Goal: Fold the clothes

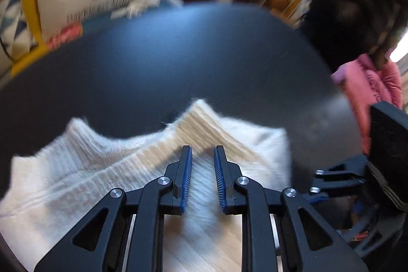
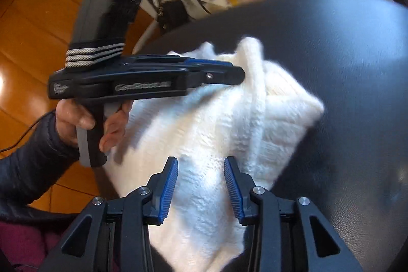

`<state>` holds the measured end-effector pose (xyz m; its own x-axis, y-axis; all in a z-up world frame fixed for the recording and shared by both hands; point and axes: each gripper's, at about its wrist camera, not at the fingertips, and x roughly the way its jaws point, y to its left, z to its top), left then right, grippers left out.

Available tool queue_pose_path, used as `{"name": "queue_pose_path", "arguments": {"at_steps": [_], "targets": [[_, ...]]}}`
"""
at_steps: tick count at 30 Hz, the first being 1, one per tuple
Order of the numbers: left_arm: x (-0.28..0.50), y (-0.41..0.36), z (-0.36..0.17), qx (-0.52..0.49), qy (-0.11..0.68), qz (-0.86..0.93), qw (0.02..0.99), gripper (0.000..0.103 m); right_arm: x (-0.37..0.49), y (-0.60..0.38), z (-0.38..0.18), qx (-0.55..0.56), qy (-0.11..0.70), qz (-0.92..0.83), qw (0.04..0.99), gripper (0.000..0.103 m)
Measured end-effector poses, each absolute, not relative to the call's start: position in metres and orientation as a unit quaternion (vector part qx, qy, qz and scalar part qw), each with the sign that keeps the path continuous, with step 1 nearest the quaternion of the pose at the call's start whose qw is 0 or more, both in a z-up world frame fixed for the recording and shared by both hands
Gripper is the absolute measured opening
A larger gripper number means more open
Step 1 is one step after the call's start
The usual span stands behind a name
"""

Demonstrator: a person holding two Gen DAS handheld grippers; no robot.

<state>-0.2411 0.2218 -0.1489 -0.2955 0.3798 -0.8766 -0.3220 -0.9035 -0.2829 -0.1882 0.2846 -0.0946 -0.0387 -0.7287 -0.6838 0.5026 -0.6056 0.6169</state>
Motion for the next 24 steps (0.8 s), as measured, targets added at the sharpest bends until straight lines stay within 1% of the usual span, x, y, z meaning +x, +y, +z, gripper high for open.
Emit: {"name": "queue_pose_path", "arguments": {"at_steps": [3,6,8,11,14,15,18,20,21,22,24], "targets": [[-0.237,0.213,-0.138,-0.524,-0.048,0.816,0.239,0.019,-0.184,0.293,-0.075,0.518,-0.114,-0.723,0.443,0.038],[-0.242,0.209,-0.141,-0.530,-0.041,0.817,0.224,0.019,-0.192,0.294,-0.061,0.502,-0.109,-0.741,0.432,0.038],[-0.247,0.207,-0.146,-0.540,-0.033,0.815,0.209,0.019,-0.202,0.291,-0.063,0.507,-0.113,-0.743,0.423,0.038],[-0.253,0.203,-0.154,-0.549,-0.029,0.811,0.200,0.019,-0.219,0.283,-0.078,0.541,-0.106,-0.737,0.390,0.038],[-0.241,0.184,-0.134,-0.512,-0.064,0.831,0.209,0.019,-0.214,0.289,-0.071,0.534,-0.120,-0.740,0.390,0.038],[-0.233,0.176,-0.124,-0.494,-0.068,0.841,0.210,0.019,-0.207,0.292,-0.064,0.528,-0.112,-0.744,0.394,0.038],[-0.204,0.155,-0.100,-0.453,-0.051,0.868,0.199,0.019,-0.184,0.295,-0.043,0.509,-0.077,-0.752,0.411,0.038],[-0.181,0.137,-0.092,-0.433,-0.031,0.884,0.174,0.020,-0.168,0.288,-0.037,0.509,-0.025,-0.754,0.415,0.039],[-0.170,0.127,-0.093,-0.431,-0.017,0.889,0.153,0.022,-0.161,0.280,-0.039,0.515,0.012,-0.755,0.405,0.039],[-0.168,0.119,-0.100,-0.440,-0.006,0.888,0.132,0.027,-0.154,0.272,-0.041,0.520,0.050,-0.756,0.394,0.039],[-0.169,0.106,-0.117,-0.462,0.002,0.881,0.106,0.028,-0.148,0.256,-0.054,0.536,0.100,-0.754,0.366,0.039]]}}
